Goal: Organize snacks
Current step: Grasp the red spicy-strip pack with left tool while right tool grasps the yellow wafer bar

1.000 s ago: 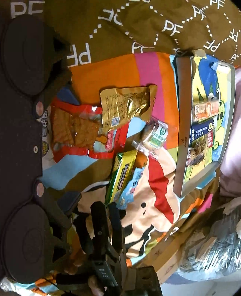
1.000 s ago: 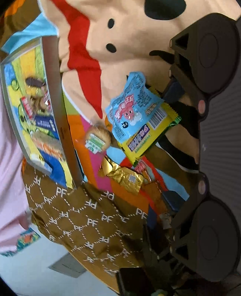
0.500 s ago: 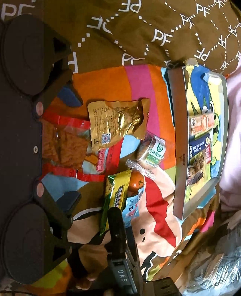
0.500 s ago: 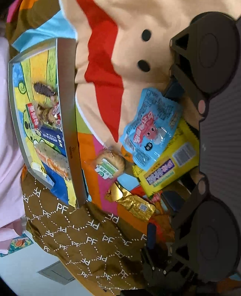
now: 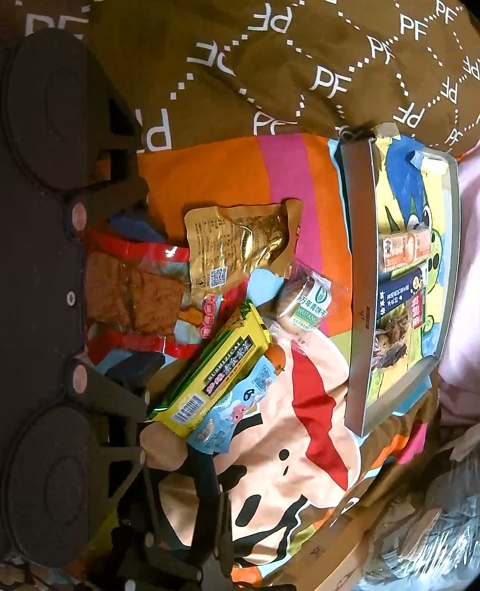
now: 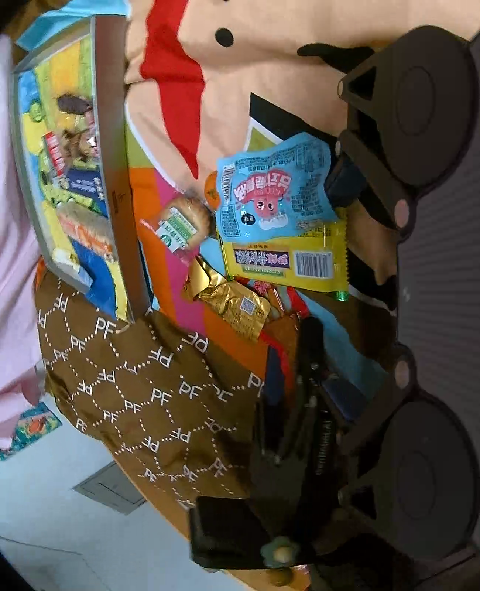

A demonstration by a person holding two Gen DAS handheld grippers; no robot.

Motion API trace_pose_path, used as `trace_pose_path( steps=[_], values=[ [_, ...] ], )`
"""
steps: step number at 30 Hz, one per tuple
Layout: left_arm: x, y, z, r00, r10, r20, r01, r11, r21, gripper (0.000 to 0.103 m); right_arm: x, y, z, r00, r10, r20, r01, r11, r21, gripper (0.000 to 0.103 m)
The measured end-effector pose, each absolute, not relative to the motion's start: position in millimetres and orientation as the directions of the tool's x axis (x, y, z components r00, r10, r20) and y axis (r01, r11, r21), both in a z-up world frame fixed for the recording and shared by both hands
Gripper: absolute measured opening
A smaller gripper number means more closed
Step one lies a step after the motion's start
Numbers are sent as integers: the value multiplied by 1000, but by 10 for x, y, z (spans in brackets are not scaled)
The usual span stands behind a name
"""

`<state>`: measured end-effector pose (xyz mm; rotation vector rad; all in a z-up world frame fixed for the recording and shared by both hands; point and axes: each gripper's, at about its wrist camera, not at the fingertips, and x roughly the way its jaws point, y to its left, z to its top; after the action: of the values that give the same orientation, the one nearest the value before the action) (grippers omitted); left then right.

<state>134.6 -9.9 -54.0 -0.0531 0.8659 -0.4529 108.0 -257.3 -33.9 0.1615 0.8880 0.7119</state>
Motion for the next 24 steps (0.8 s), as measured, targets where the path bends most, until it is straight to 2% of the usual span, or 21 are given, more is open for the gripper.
trace_pose_path(
  steps=[5, 14, 18, 21, 24],
  values=[
    [1352, -96, -546, 561, -404, -722, 378, 901, -211, 65, 1127, -2595, -356, 472, 563, -679, -477, 810, 341, 102],
    [1343, -124, -552, 567, -391, -725, 386, 904, -185, 66, 1112, -2400, -414, 521, 467, -715, -486, 850, 202, 90],
    [1339, -127, -547, 566, -388, -727, 387, 904, -180, 66, 1075, -2271, -425, 563, 397, -725, -490, 866, 94, 78],
    [1336, -129, -545, 566, -388, -728, 387, 904, -182, 66, 1031, -2218, -424, 588, 366, -721, -491, 870, 41, 62],
    [1337, -131, -546, 565, -387, -728, 388, 904, -179, 66, 1009, -2249, -424, 586, 371, -721, -480, 875, 61, 61]
  ],
)
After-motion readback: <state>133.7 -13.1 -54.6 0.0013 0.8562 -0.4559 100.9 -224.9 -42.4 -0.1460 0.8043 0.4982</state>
